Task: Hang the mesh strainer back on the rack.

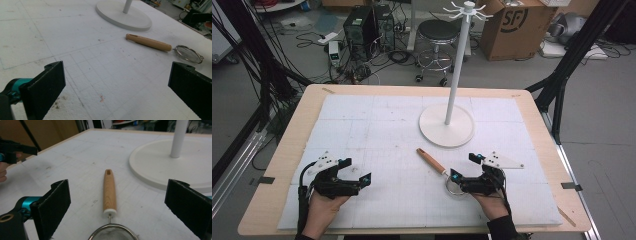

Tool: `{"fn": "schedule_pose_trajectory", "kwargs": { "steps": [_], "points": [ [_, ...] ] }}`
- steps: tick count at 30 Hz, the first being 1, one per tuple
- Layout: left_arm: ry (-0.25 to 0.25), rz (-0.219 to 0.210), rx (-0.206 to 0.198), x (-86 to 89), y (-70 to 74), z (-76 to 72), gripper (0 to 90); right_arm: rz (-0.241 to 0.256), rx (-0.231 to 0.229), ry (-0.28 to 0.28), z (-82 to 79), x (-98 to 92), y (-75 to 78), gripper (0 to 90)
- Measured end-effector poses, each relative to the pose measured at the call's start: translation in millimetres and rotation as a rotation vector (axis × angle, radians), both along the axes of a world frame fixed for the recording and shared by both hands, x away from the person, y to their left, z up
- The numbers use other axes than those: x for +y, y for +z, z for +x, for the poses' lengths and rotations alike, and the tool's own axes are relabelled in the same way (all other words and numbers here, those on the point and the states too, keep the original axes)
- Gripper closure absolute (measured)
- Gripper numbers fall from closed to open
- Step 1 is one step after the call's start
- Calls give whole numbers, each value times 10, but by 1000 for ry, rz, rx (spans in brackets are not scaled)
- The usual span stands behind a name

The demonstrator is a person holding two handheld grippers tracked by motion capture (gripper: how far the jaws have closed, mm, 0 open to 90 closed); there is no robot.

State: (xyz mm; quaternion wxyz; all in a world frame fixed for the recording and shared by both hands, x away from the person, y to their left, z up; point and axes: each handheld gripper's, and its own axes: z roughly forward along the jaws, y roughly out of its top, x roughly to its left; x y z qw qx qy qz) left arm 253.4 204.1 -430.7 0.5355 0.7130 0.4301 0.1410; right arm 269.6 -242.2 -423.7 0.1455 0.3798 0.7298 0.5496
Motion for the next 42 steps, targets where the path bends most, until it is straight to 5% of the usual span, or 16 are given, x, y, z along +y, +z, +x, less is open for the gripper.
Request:
{"fn": "schedule_pose_trajectory", "kwargs": {
  "steps": [4, 13, 26, 38, 42],
  "points": [
    [6, -2, -2, 4, -10, 10, 17, 7, 54, 18, 94, 76, -19, 55],
    [-11, 17, 0, -74, -64, 31, 17, -63, 157, 38, 237, 284, -97, 102],
    [-24, -4, -10, -121, -70, -2, 17, -113, 235, 50, 379, 425, -103, 254],
    [-2, -8, -22, -104, -53, -22, 17, -251, 371, 94, 539, 575, -67, 364],
    [-4, -12, -23, -93, -53, -26, 17, -263, 403, 99, 575, 605, -84, 387]
  ]
}}
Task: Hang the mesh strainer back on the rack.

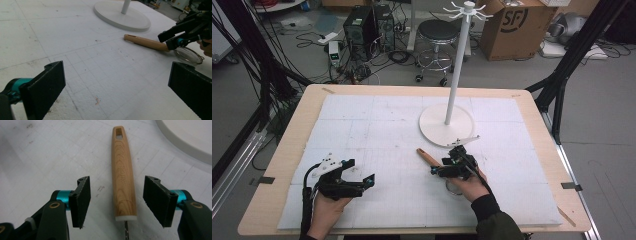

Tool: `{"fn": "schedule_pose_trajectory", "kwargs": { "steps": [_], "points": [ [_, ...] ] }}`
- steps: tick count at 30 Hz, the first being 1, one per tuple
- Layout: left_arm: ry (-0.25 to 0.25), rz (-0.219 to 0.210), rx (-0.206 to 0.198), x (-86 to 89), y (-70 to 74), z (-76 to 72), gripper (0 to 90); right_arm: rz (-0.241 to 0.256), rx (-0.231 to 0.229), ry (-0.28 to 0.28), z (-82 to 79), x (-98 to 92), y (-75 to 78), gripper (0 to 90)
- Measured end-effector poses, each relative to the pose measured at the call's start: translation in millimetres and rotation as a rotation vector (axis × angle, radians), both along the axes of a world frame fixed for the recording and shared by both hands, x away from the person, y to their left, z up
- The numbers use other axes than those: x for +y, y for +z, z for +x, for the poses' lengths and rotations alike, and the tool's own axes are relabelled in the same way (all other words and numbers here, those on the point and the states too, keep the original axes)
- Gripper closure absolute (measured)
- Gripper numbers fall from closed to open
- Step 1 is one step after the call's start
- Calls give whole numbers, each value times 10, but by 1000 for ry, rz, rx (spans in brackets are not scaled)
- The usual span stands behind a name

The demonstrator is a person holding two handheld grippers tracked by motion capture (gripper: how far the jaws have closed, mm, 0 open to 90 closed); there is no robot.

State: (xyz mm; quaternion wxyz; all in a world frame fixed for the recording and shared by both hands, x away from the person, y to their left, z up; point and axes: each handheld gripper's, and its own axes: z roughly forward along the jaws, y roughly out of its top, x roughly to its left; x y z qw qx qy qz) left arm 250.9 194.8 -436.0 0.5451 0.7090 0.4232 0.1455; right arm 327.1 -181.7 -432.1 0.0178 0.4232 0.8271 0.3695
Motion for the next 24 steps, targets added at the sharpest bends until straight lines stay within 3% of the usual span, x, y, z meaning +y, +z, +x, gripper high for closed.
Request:
{"fn": "schedule_pose_trajectory", "kwargs": {
  "steps": [5, 9, 15, 19, 24],
  "points": [
    [6, -4, -1, 12, 3, -7, 17, -19, 34, 11, 25, 24, -48, 397],
    [5, 0, -2, 8, 4, -8, 17, -32, 30, 24, 14, 47, -52, 432],
    [2, 0, 1, -2, 2, -8, 17, -111, -28, 37, -39, 107, -54, 468],
    [-1, 1, 5, -10, 0, -14, 17, -223, -111, 50, -130, 218, -62, 467],
    [-3, 2, 5, -10, 1, -23, 17, -226, -126, 40, -157, 224, -74, 476]
  ]
}}
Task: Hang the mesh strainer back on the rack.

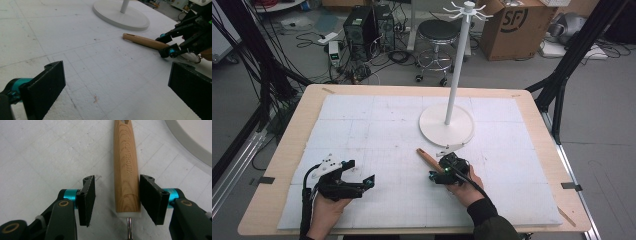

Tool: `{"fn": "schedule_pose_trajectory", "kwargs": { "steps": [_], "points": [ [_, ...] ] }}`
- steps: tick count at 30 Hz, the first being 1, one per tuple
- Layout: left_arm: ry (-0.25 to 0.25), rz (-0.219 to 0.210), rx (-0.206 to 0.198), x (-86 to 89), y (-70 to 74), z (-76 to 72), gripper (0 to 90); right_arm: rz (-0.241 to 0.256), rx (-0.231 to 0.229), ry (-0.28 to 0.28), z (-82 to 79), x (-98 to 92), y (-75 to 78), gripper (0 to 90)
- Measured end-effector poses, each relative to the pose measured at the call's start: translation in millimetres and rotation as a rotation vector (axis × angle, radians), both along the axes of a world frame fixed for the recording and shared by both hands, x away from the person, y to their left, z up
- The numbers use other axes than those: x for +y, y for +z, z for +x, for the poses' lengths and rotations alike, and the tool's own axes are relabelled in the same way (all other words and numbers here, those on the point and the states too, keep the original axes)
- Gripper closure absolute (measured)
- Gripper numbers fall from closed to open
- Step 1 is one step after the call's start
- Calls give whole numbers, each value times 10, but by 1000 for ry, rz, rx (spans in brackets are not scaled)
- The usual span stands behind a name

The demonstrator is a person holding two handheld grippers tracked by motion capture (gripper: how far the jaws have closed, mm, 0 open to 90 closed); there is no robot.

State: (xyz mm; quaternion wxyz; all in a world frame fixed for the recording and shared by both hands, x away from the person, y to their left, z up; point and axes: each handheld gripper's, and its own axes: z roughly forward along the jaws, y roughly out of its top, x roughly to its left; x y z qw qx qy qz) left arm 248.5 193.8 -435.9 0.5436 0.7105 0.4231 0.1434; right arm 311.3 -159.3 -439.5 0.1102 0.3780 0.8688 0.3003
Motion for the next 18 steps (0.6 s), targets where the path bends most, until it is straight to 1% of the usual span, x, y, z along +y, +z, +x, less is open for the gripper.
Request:
{"fn": "schedule_pose_trajectory", "kwargs": {
  "steps": [2, 5, 7, 8, 10, 11, 13, 15, 16, 18],
  "points": [
    [0, 1, 3, 0, -1, -4, 17, 3, 7, 6, 15, -10, 3, 492],
    [0, 1, 2, 7, -4, -7, 17, 7, 25, 16, 51, -52, 20, 568],
    [6, 1, 1, 21, -6, -12, 17, 8, 27, 23, 70, -70, 22, 590],
    [8, 2, 3, 26, -7, -13, 17, -2, 35, 24, 70, -60, 30, 589],
    [8, 2, 6, 33, -9, -15, 17, -38, 30, 30, 72, -21, 46, 590],
    [7, 1, 6, 34, -9, -18, 17, -51, 35, 30, 74, -6, 54, 591],
    [9, 3, 3, 40, -5, -26, 17, -69, 38, 39, 89, 10, 66, 593],
    [9, -1, 2, 48, -3, -32, 17, -86, 54, 37, 96, 32, 84, 604],
    [11, -2, 4, 53, -3, -33, 17, -97, 54, 38, 102, 41, 89, 615],
    [12, -4, 5, 56, -5, -34, 17, -130, 83, 38, 107, 86, 123, 673]
  ]
}}
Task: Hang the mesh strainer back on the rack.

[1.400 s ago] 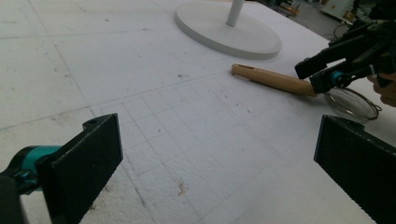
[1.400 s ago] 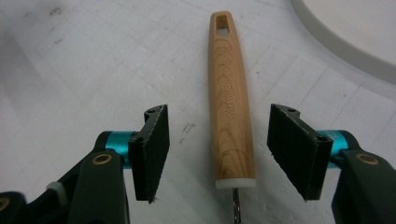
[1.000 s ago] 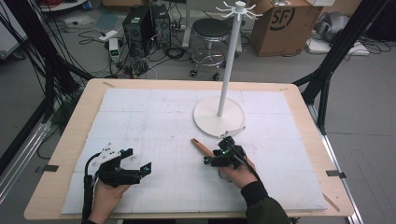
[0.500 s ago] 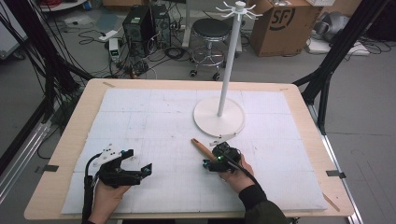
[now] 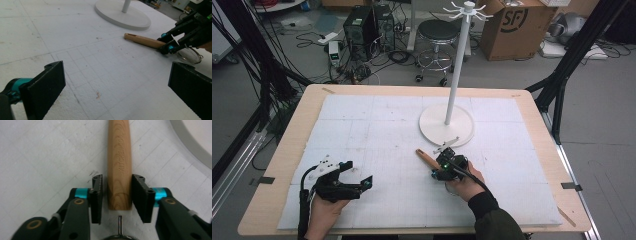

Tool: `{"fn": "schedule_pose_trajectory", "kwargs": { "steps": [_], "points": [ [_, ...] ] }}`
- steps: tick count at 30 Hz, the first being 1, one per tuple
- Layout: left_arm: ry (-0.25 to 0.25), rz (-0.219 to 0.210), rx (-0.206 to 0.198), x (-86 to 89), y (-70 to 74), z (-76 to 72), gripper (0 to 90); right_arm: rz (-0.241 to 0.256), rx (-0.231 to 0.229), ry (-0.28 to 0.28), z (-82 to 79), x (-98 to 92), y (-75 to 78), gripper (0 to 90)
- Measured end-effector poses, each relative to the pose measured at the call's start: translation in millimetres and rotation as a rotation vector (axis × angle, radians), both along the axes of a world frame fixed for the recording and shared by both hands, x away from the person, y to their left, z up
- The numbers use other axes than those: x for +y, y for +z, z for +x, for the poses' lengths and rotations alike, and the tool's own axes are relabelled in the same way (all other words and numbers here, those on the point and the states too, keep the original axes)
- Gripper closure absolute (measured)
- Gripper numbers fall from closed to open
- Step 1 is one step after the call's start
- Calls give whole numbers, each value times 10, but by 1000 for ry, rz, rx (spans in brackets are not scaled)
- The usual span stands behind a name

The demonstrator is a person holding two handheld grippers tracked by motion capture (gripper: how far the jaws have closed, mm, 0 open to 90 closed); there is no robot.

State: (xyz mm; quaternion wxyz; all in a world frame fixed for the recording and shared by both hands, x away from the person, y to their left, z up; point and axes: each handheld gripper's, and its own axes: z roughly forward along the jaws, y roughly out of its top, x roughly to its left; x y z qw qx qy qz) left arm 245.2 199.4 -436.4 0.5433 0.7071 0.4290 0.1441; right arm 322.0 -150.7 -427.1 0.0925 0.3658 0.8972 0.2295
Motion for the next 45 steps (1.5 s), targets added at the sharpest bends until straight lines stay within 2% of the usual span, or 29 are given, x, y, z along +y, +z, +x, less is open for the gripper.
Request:
{"fn": "schedule_pose_trajectory", "kwargs": {
  "steps": [5, 8, 11, 12, 15, 16, 19, 29, 31, 35, 37, 38, 40, 41, 42, 45],
  "points": [
    [-4, 7, 2, -7, -6, -1, 17, -65, 75, -5, 71, 94, 48, 679],
    [-7, 11, 1, -21, -6, -1, 17, -105, 75, 5, 85, 133, 56, 679],
    [-11, 11, 5, -34, -11, 3, 17, -122, 96, -2, 106, 166, 63, 680],
    [-12, 11, 7, -38, -14, 7, 17, -152, 114, 1, 138, 201, 74, 680],
    [-12, 13, 7, -47, -16, 17, 17, -160, 138, -6, 166, 222, 82, 680],
    [-13, 12, 7, -50, -16, 18, 17, -167, 134, 8, 175, 217, 80, 681],
    [-16, 12, 5, -53, -14, 17, 17, -158, 119, 0, 145, 216, 76, 686],
    [-5, 4, 2, -17, -4, 10, 17, -67, 26, 20, 21, 88, 40, 692],
    [-2, -1, 2, -13, -2, 8, 17, -54, 26, 20, 18, 66, 44, 692],
    [-2, 1, 5, -13, -5, 13, 17, 45, 18, 6, -8, -73, 91, 691],
    [-8, 2, 5, -18, -7, 15, 17, 64, -13, 3, -17, -139, 111, 691],
    [-5, 1, 4, -22, -7, 15, 17, 83, -5, -11, -24, -173, 133, 691],
    [-5, 3, 5, -23, -6, 15, 17, 140, -41, -17, -42, -244, 188, 691],
    [-6, 0, 8, -21, -6, 17, 17, 168, -45, -17, -44, -279, 214, 690],
    [-4, -2, 7, -20, -5, 17, 17, 183, -77, -18, -48, -308, 240, 690],
    [-1, -1, -3, -24, 2, 12, 17, 244, -109, -23, -63, -365, 293, 690]
  ]
}}
